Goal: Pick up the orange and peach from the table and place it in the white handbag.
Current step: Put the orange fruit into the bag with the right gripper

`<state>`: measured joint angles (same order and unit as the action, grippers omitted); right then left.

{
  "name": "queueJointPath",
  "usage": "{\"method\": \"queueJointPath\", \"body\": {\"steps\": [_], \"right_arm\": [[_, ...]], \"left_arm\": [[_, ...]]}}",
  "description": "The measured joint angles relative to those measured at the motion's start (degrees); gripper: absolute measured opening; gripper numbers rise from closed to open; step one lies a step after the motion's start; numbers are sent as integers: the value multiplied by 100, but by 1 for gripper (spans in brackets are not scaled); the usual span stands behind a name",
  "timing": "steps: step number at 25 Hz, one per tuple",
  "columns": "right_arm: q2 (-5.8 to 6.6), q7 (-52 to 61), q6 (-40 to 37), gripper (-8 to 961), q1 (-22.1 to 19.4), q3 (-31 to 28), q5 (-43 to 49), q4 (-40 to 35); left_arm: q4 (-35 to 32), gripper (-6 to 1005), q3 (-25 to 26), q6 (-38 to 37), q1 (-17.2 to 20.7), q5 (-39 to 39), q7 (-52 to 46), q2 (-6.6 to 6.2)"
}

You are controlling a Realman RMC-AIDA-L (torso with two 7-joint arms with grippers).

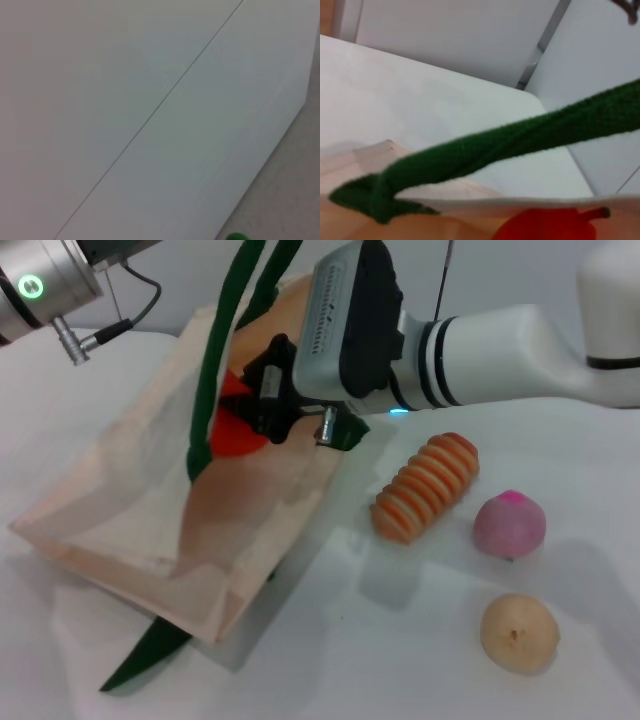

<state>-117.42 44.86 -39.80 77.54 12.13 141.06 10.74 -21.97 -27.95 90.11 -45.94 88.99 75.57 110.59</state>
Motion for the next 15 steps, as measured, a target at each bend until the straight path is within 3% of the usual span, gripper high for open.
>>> {"method": "queueJointPath", "body": {"steps": [11, 15], "right_arm": [[1, -1010, 283, 97, -138, -474, 5, 279], [12, -1134, 262, 277, -237, -619, 7, 290]], "left_arm": [[74, 128, 34, -276, 231, 134, 2, -26], [119, 128, 38, -357, 315, 137, 2, -68]]}}
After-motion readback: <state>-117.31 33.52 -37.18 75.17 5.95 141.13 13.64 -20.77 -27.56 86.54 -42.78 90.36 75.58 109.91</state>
